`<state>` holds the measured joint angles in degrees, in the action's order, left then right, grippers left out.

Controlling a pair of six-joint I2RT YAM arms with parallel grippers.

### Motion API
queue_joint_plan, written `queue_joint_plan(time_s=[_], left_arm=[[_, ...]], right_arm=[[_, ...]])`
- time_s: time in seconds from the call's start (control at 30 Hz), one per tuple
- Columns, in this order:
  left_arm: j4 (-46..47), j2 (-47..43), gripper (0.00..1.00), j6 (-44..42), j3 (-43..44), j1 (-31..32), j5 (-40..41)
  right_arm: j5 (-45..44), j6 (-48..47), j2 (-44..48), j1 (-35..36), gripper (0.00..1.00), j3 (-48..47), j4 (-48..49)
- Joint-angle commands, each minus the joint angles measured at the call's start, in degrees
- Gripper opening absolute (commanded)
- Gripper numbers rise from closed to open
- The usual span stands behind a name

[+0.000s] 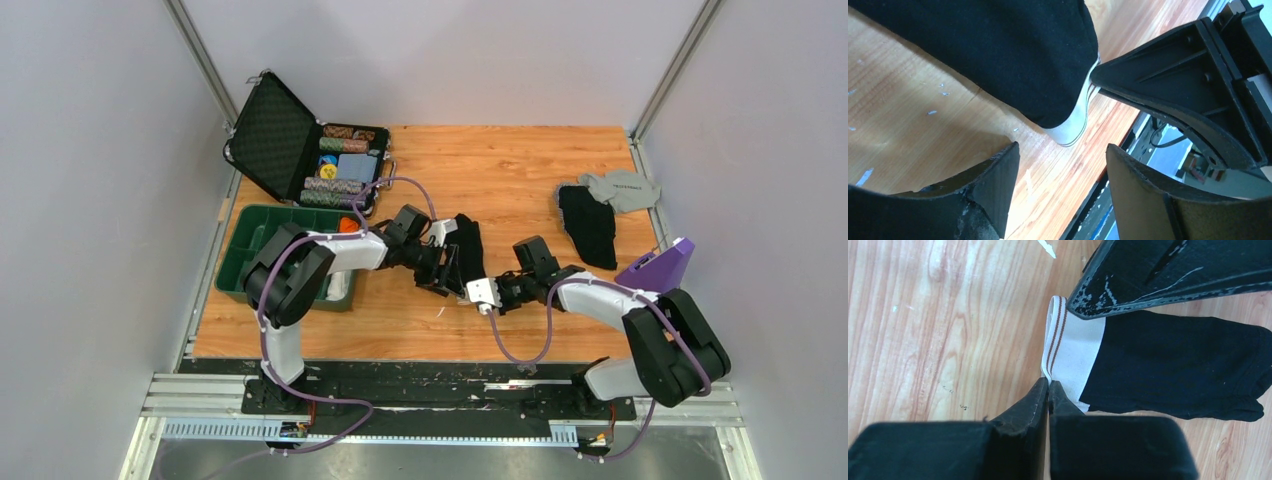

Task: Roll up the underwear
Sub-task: Roll the underwear to the center of the board.

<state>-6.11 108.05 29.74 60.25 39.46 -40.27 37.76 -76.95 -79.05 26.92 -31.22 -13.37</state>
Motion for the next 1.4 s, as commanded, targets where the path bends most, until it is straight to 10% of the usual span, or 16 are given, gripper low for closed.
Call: queue_joint_plan(time_s=[0.0, 0.23, 0.67, 0.83, 1.37], left_arm=[[5.3, 3.2, 0.71, 7.8, -1.8, 0.4, 0.7], [16.3, 8.1, 0.59, 15.9, -2.3, 0.6, -0.1], [7.0, 6.0, 0.48, 13.8, -1.6, 1.0, 4.4], [5.0, 5.0, 0.62, 13.9, -2.7, -0.1, 6.5], [9.3, 6.3, 0.38, 13.8, -3.2, 0.0, 6.3]], right_arm=[[-3.2, 5.0, -2.2, -0.5, 0.0, 0.6, -0.2], [-4.9, 6.8, -2.4, -0.7, 0.0, 0.8, -0.3], [-5.4, 8.4, -3.0, -0.9, 0.0, 0.1, -0.3], [-5.7, 8.7, -3.1, -0.9, 0.0, -0.1, -0.8], [-5.9, 8.6, -5.7, -0.9, 0.0, -2.2, -1.4]])
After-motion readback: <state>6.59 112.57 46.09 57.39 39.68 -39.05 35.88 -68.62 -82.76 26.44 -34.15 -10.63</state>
